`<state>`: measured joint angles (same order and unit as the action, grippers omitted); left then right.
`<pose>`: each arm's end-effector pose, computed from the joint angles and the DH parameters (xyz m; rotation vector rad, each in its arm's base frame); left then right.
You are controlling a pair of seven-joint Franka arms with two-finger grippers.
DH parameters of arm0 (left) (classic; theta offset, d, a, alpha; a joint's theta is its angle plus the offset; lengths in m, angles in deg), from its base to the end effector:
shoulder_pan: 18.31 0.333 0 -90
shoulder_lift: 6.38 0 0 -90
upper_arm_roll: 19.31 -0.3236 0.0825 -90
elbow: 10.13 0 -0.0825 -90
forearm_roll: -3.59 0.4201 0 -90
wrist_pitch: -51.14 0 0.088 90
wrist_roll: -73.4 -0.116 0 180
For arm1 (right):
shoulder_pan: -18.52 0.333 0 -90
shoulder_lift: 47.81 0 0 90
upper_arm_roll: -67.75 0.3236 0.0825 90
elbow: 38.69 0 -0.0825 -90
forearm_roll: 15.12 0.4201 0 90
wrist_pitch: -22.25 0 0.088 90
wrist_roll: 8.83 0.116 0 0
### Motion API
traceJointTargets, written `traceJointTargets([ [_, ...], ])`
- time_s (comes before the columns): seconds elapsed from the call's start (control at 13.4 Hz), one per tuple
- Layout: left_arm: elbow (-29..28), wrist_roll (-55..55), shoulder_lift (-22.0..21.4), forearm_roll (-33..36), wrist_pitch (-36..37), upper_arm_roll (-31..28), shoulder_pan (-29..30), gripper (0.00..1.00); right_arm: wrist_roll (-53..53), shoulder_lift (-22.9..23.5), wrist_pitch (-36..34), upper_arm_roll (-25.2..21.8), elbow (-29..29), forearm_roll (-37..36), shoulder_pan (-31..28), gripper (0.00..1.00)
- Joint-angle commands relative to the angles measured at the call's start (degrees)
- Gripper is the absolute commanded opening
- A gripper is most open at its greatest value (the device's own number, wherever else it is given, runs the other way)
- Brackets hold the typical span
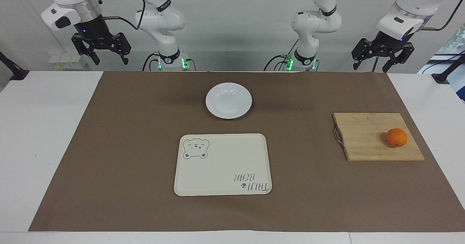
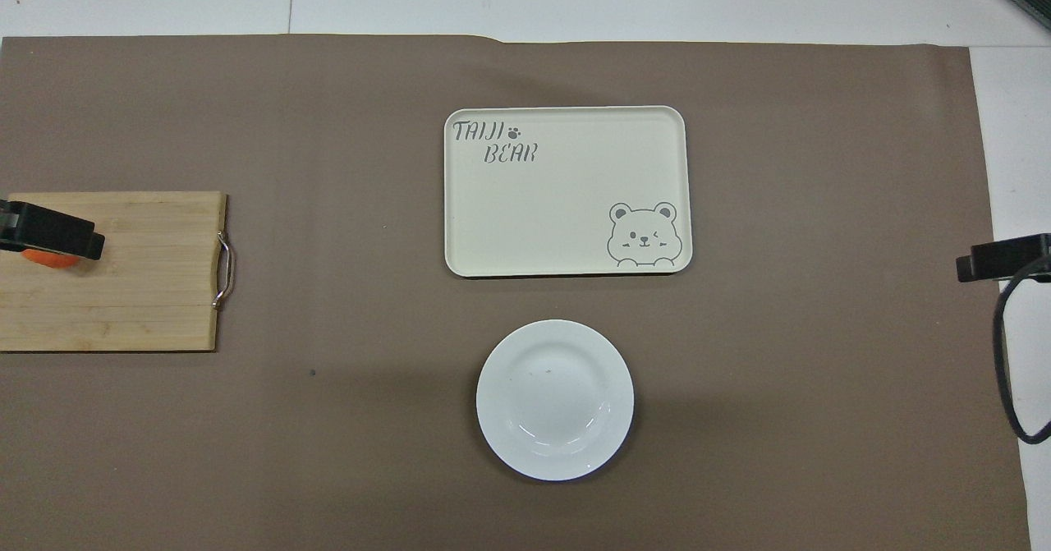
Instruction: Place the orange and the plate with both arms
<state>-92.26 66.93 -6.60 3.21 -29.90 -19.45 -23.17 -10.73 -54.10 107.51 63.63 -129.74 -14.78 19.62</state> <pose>0.5698 -0.0479 0.6804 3.1196 -0.3072 -0.0236 0.5456 -0.0305 0.6688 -3.1280 0.0291 -0.0141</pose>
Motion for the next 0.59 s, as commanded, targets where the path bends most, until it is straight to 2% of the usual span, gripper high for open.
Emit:
traceJointTargets([
  [0.0,1.1,-0.6,0.2,0.9,1.1,0.6,0.5,1.00,-1.2,-0.6,-0.6,0.4,0.0,-0.5,-0.4,1.00],
  [0.52,1.0,-0.3,0.2,0.4,0.9,0.6,0.0,1.00,-1.2,-0.6,-0.6,0.4,0.0,-0.5,-0.4,1.00],
])
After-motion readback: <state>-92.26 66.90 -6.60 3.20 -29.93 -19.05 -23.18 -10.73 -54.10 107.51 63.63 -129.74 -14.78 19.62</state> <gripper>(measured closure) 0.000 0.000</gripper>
